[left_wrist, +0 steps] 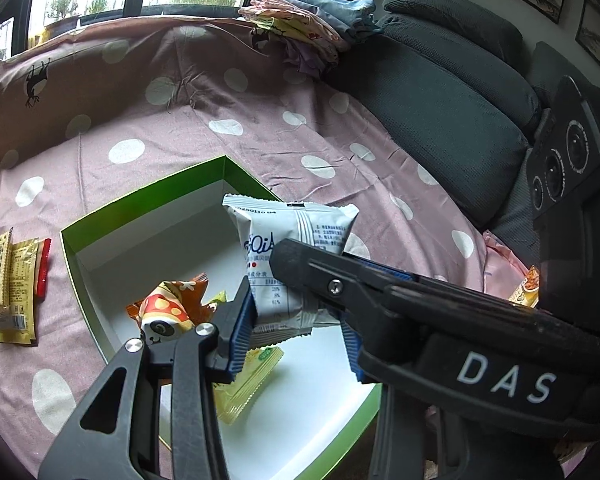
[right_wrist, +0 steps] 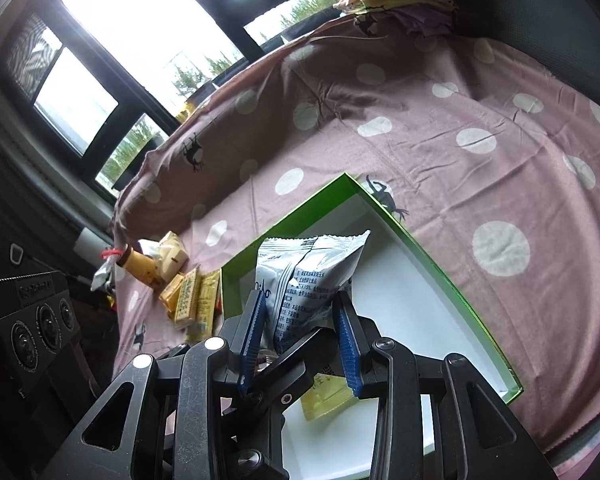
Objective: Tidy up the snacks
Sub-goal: 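Open the right gripper to drop the 'Oi' bag into the box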
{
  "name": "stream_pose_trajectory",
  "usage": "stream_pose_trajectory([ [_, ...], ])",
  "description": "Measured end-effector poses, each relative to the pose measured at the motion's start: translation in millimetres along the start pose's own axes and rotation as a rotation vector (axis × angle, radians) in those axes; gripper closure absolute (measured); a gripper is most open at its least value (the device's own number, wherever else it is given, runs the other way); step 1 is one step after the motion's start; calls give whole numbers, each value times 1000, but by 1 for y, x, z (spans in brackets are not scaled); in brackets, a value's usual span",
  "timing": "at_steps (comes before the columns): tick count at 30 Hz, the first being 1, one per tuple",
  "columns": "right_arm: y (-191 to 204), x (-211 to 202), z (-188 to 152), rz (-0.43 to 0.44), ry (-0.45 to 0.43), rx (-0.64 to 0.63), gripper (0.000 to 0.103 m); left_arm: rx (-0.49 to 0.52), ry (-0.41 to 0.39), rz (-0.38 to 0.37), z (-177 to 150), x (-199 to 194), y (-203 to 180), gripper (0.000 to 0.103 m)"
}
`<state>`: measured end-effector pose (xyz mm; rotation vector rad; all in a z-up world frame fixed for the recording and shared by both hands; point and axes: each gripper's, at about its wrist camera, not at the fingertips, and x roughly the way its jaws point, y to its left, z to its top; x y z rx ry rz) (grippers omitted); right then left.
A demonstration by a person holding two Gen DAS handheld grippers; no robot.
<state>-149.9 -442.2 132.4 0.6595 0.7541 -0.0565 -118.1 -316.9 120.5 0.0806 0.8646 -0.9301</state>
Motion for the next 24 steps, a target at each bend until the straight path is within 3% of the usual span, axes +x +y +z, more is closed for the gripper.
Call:
stream_pose_trajectory([
  [14, -18, 32, -2, -120, 111, 25, 65, -111, 112, -51, -13, 38, 15, 65],
  [19, -18, 37, -3, -144, 129, 25, 65, -161, 136, -73, -16, 35, 23, 62],
  [20, -16, 36, -3, -160, 122, 25, 65, -160, 132, -76, -15, 30, 24, 60],
  [22, -15, 34, -1, -165, 109, 31, 65, -147, 111, -48, -15, 17, 28, 46],
  [24, -13, 31, -1, -152, 96, 33, 65, -148, 76, -16, -14, -3, 37, 25],
])
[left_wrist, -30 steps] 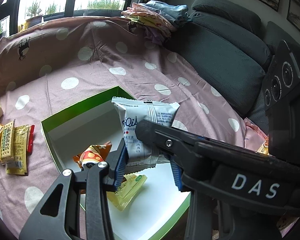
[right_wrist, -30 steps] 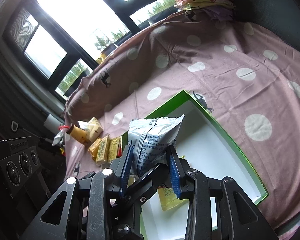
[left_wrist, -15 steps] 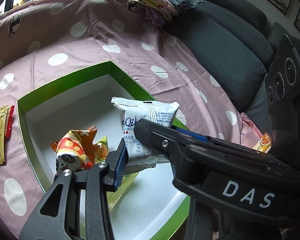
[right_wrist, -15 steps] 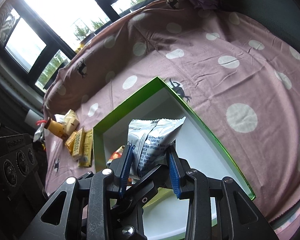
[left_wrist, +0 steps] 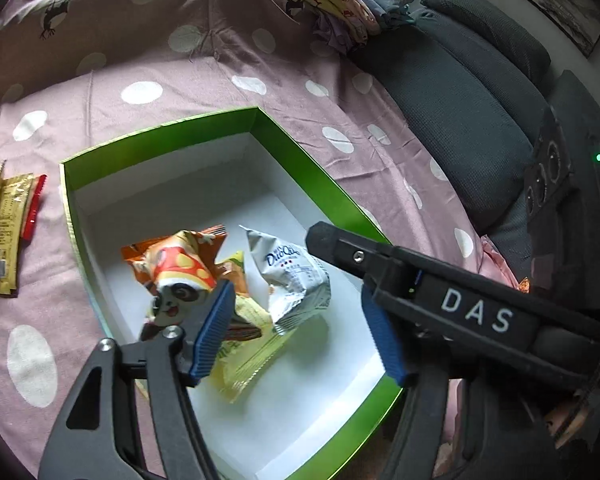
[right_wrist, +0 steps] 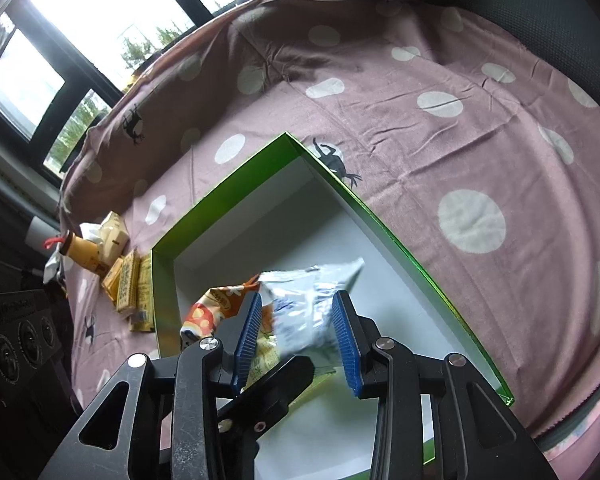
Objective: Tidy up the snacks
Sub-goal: 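Open the right gripper to drop the 'Oi' bag into the box, then move the right gripper to the yellow soda cracker pack and grasp it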
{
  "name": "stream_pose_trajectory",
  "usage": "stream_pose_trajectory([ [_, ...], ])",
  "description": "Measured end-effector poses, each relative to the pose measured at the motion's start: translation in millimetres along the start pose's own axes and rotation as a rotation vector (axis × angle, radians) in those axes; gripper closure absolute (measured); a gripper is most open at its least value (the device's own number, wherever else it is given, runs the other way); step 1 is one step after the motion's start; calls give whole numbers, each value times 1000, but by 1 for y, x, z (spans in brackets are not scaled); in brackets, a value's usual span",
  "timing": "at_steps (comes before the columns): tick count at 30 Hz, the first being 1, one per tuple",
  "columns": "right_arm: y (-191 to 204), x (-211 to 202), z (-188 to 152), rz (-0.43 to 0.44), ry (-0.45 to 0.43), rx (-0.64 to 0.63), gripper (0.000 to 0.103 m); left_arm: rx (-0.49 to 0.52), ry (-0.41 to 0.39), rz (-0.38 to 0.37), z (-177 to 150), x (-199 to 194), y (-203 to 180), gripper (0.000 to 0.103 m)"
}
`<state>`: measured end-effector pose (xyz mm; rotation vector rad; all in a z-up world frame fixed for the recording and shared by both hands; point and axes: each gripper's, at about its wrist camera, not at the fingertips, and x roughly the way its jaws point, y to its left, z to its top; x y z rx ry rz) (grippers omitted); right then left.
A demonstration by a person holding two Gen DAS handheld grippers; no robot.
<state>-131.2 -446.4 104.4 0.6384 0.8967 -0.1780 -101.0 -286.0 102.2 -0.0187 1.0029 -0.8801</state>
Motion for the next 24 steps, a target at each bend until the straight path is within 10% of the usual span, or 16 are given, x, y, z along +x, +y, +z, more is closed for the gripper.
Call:
stream_pose_trajectory([
  [9, 37, -26, -3, 92, -140, -45, 43, -115, -104, 359, -15, -114, 98, 8],
  [17, 118, -1, -22, 210, -82, -155, 31, -473, -278, 610, -65, -193, 215, 1],
  [24, 212, 82, -45, 140, 87, -270, 31, -597, -224, 598, -69, -192, 259, 2],
])
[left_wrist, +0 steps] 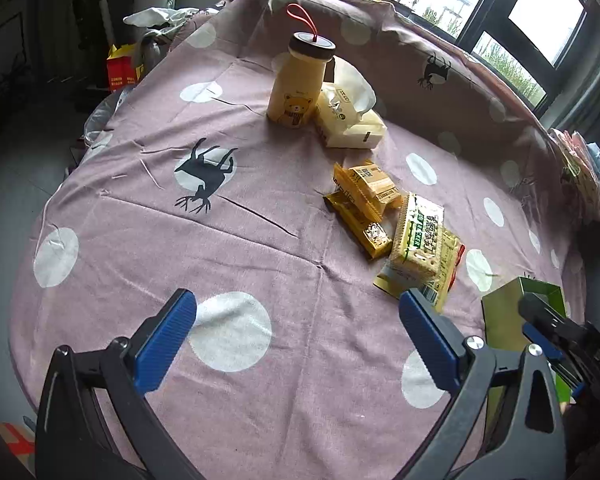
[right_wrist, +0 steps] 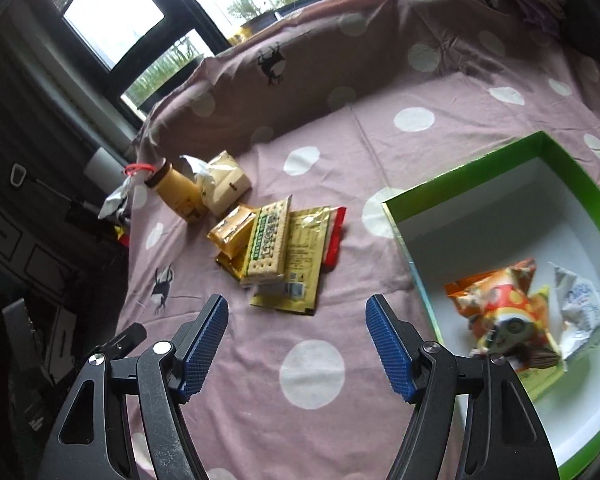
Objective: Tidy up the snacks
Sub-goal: 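Move the right gripper to the yellow soda cracker pack and grasp it, then lift the soda cracker pack and set it down on the bedspread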
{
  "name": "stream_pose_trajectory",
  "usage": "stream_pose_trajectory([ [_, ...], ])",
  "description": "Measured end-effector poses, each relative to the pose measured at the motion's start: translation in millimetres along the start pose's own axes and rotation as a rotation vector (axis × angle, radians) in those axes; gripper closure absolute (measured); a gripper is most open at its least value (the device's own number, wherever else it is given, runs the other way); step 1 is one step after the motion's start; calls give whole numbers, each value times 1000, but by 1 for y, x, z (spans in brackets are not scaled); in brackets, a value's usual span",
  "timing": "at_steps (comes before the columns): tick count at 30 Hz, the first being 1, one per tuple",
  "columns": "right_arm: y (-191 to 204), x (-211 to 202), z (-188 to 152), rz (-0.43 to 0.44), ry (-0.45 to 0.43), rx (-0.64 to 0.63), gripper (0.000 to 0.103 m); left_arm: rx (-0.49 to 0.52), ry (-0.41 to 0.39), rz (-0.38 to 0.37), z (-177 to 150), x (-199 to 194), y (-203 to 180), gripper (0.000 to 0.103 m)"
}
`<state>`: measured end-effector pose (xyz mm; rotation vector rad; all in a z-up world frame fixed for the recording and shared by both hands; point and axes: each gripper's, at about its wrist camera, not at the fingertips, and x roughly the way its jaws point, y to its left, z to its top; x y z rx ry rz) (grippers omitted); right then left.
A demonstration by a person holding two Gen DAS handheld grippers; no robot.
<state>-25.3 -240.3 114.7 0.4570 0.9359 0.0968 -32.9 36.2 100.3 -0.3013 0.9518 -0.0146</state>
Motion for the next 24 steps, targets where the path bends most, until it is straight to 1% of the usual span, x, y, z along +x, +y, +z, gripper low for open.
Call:
stream_pose_trajectory([
  [2, 18, 30, 9, -56, 25, -32, 31, -6, 11, 6, 1, 1, 3, 2],
  [6, 45, 86, 25, -186, 65, -89, 31, -10, 7, 17, 2, -2, 8, 1],
  [10, 51, 130, 34, -286, 135, -123, 31, -17, 12, 3, 4, -4, 14, 1],
  [11, 50, 135, 34, -305, 134, -116, 31, -22, 14, -1, 5, -4, 16, 1],
  [14, 51, 139, 35, -294, 104, -99, 31, -44, 22, -18, 7, -5, 19, 1],
  [18, 64, 150, 33, -306, 125, -144, 31, -52, 28, -44, 8, -5, 18, 1],
  [19, 69, 153, 31, -326, 128, -166, 31, -48, 28, -42, 8, -6, 17, 1],
  [21, 75, 153, 26, -378, 101, -214, 32, -32, 29, -32, 7, -5, 15, 1],
  [22, 78, 154, 24, -379, 87, -232, 41, -23, 30, -26, 6, -5, 14, 1],
  [23, 81, 153, 20, -386, 76, -249, 47, -15, 31, -21, 6, -5, 13, 1],
  [24, 81, 150, 16, -385, 73, -258, 48, -10, 33, -18, 5, -4, 13, 1],
])
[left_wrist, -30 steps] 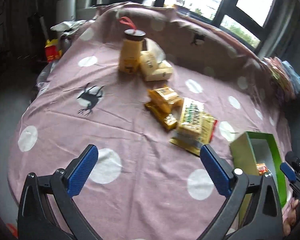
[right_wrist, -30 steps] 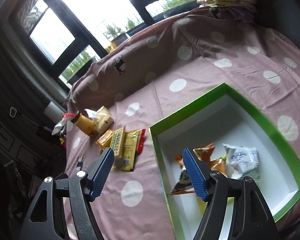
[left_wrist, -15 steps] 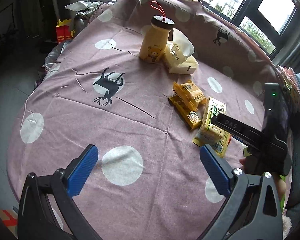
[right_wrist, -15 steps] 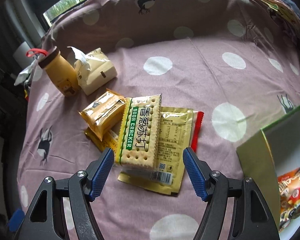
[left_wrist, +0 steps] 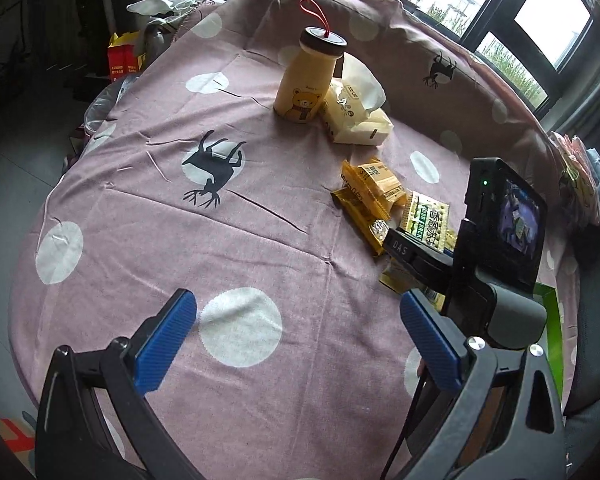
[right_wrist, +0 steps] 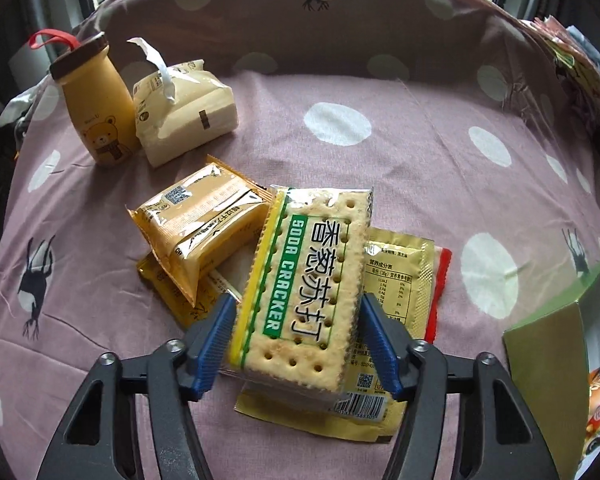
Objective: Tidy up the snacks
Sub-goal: 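Lift the soda cracker pack and set it down on the bedspread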
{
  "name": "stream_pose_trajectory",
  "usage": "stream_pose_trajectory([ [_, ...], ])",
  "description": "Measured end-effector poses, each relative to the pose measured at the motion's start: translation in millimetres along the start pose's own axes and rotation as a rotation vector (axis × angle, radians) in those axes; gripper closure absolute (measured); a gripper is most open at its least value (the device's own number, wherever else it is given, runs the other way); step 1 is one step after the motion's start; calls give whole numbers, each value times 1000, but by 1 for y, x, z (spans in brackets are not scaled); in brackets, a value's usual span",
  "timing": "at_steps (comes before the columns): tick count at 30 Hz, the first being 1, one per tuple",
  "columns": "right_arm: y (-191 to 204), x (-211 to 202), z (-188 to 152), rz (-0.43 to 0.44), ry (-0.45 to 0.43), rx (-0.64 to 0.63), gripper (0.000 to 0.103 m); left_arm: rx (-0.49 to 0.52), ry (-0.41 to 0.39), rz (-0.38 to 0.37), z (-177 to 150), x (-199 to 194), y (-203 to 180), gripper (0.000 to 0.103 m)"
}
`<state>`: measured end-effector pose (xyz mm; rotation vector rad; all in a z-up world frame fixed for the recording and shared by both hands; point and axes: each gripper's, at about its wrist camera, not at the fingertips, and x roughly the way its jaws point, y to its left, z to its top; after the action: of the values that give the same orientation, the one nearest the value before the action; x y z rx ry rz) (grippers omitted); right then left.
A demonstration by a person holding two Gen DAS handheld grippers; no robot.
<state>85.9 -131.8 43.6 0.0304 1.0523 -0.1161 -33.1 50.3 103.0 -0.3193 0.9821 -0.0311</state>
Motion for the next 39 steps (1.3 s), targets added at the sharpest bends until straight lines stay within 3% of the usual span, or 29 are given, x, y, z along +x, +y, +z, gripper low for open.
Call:
stream_pose_trajectory([
  [7, -28, -35, -42, 177, 45, -3, 49, 21, -2, 6, -4, 0, -5, 1],
  [12, -55, -67, -87, 261, 88, -13, 49, 52, 13, 28, -10, 5, -16, 1],
  [17, -75, -71, -121, 329, 154, 10, 50, 99, 36, 30, -20, 9, -30, 1],
  [21, -83, -78, -124, 309, 124, -4, 49, 147, 48, 61, -30, 14, -42, 1],
  [26, -110, -92, -115, 416, 50, 83, 46, 174, 80, 51, -41, 20, -53, 2],
  [31, -125, -95, -108, 480, 29, 124, 46, 204, 142, 0, -53, 31, -67, 4],
  [33, -129, -96, -105, 481, 39, 133, 46, 232, 148, 6, -59, 35, -76, 8],
  [36, -129, -96, -101, 534, 21, 144, 55, 277, 162, 6, -69, 40, -88, 16],
  [39, -121, -87, -102, 547, 55, 118, 65, 316, 189, 5, -79, 47, -98, 37],
])
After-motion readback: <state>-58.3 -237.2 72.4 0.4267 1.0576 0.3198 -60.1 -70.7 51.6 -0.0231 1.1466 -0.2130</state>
